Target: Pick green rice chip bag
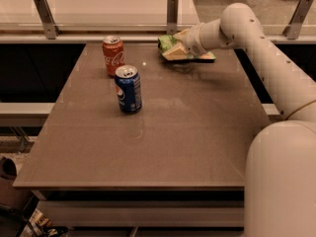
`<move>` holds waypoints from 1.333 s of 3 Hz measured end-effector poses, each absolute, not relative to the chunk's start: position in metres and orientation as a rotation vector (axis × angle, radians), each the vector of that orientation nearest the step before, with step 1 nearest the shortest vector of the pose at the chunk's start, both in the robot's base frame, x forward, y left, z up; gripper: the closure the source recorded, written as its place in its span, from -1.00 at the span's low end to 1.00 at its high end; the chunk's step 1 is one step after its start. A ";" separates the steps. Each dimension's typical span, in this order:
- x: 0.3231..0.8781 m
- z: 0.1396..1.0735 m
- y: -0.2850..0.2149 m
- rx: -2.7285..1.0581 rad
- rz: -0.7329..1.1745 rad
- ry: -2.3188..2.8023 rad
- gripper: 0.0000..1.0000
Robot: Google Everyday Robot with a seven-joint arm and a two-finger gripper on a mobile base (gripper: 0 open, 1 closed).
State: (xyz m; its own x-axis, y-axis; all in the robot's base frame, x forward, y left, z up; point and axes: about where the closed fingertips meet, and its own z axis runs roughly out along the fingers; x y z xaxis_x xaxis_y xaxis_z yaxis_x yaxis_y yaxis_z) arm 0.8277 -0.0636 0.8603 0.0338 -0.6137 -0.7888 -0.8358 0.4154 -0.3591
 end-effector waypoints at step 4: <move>0.811 0.984 -0.059 -1.317 0.087 1.420 1.00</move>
Offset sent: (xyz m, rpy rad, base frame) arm -0.0146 -0.0037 0.1164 -0.0621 -0.2230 0.0097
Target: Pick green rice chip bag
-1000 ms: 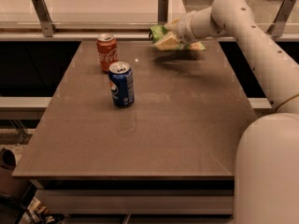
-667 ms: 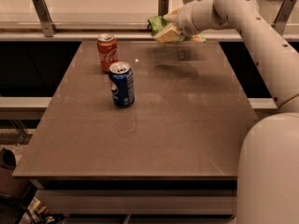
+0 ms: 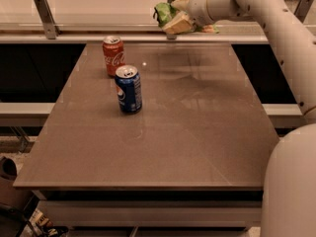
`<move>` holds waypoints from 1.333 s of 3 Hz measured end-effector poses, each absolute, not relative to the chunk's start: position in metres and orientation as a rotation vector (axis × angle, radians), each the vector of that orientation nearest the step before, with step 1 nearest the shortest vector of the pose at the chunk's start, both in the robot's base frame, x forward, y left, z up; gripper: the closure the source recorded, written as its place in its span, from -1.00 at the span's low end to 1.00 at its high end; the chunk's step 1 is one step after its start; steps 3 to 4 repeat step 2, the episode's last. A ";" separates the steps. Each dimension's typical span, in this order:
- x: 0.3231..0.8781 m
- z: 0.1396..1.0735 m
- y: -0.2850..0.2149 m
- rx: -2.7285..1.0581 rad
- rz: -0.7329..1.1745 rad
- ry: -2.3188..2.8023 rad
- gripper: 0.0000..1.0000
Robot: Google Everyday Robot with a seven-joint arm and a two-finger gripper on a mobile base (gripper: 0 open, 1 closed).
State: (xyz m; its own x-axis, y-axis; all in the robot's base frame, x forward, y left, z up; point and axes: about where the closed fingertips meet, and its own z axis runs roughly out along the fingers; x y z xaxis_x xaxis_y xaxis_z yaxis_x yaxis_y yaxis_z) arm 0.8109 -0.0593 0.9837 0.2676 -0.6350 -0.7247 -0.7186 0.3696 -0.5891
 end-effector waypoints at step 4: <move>0.810 1.000 -0.059 -1.311 0.079 1.359 1.00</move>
Offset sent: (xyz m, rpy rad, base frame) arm -0.0007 -0.0003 0.0128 0.0152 -0.0399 0.0160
